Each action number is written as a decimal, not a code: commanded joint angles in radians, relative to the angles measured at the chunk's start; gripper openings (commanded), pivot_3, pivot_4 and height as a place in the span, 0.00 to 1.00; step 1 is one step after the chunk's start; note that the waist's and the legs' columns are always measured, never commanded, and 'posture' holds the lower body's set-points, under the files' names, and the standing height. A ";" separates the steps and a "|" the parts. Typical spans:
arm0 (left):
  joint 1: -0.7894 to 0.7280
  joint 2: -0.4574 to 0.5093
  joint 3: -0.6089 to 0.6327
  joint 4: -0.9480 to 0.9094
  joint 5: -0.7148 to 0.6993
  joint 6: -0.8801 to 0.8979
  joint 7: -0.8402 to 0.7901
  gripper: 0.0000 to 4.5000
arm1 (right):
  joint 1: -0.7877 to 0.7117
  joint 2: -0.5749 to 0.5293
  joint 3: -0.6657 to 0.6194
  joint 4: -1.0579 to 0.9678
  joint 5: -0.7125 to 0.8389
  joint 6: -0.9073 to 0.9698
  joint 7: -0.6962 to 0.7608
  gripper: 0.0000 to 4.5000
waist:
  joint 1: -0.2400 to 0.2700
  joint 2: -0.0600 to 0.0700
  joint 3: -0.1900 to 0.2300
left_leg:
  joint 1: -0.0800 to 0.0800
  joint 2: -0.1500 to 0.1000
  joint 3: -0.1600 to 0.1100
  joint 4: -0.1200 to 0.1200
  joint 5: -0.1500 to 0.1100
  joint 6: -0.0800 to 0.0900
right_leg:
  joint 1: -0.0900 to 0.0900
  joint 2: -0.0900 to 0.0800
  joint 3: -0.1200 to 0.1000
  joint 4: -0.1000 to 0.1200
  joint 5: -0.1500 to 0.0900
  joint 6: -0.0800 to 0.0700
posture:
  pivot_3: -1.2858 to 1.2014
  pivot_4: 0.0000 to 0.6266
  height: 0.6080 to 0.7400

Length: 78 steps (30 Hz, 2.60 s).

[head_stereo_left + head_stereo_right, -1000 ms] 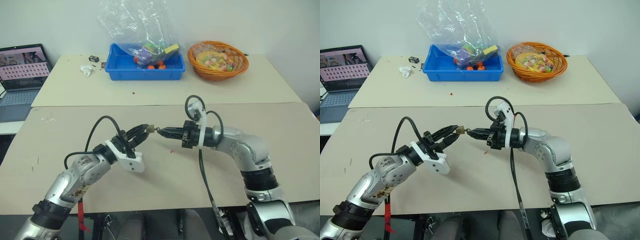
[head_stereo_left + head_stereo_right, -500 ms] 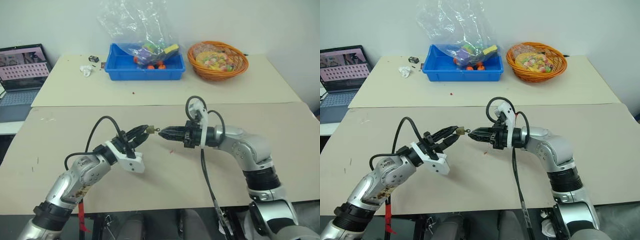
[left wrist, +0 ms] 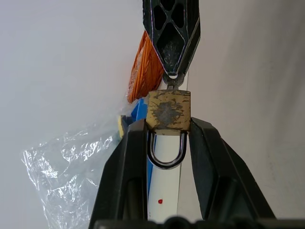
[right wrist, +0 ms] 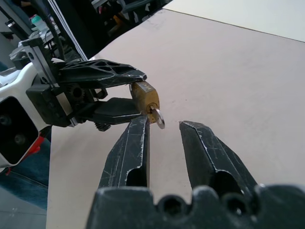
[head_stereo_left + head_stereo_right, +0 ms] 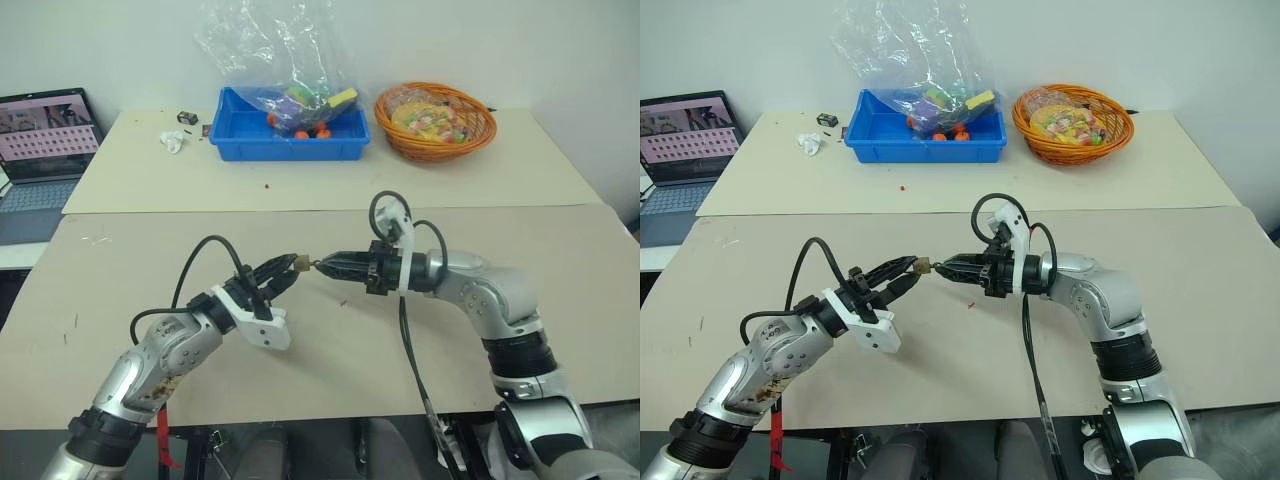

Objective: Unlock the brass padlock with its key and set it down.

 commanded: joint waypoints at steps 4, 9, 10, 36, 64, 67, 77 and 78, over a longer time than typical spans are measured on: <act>0.003 -0.004 0.033 -0.050 -0.013 -0.003 0.000 0.16 | -0.023 0.008 -0.017 -0.007 0.000 -0.030 0.017 0.31 | 0.000 0.000 0.000 | 0.000 0.000 0.000 0.000 0.000 0.000 | 0.000 0.000 0.000 0.000 0.000 0.000 | 0.52 0.24 0.91; 0.005 -0.005 0.035 -0.051 -0.013 -0.004 -0.001 0.16 | -0.022 0.016 -0.021 -0.013 0.007 -0.022 0.017 0.31 | 0.000 0.000 0.000 | 0.000 0.000 0.000 0.000 0.000 0.000 | 0.000 0.000 0.000 0.000 0.000 0.000 | 0.52 0.24 0.91; 0.006 -0.006 0.036 -0.051 -0.013 -0.005 -0.001 0.16 | -0.022 0.017 -0.022 -0.013 0.008 -0.020 0.017 0.31 | 0.000 0.000 0.000 | 0.000 0.000 0.000 0.000 0.000 0.000 | 0.000 0.000 0.000 0.000 0.000 0.000 | 0.52 0.24 0.91; 0.011 -0.022 0.045 -0.058 -0.014 -0.003 -0.017 0.16 | -0.034 0.049 -0.047 -0.043 0.074 0.037 -0.018 0.01 | 0.000 0.000 0.000 | 0.000 0.000 0.000 0.000 0.000 0.000 | 0.000 0.000 0.000 0.000 0.000 0.000 | 0.52 0.24 0.91; 0.015 -0.043 0.053 -0.063 -0.020 0.000 -0.038 0.16 | -0.171 0.175 -0.189 0.144 0.201 0.481 -0.201 0.34 | -0.006 0.001 -0.001 | 0.000 0.000 0.000 0.000 0.000 0.000 | 0.000 0.000 0.000 0.002 0.000 0.000 | 0.52 0.24 0.91; 0.017 -0.045 0.053 -0.064 -0.023 0.001 -0.040 0.16 | -0.143 0.110 -0.107 0.087 0.137 0.364 -0.139 0.56 | -0.006 0.001 -0.001 | 0.000 0.000 0.000 0.001 0.000 0.000 | 0.000 0.000 0.000 0.002 0.000 0.000 | 0.52 0.24 0.91; 0.015 -0.045 0.056 -0.061 -0.025 0.000 -0.045 0.16 | -0.120 0.057 -0.128 0.080 0.152 0.242 -0.028 0.56 | -0.006 0.001 -0.001 | 0.000 0.000 0.000 0.001 0.000 0.000 | 0.000 0.001 0.000 0.001 0.001 0.000 | 0.52 0.24 0.91; 0.014 -0.044 0.056 -0.061 -0.025 -0.001 -0.045 0.16 | -0.121 0.063 -0.130 0.074 0.161 0.249 -0.027 0.56 | -0.006 0.001 -0.001 | 0.000 0.000 0.000 0.001 0.000 0.000 | 0.000 0.001 0.000 0.001 0.001 0.000 | 0.52 0.24 0.91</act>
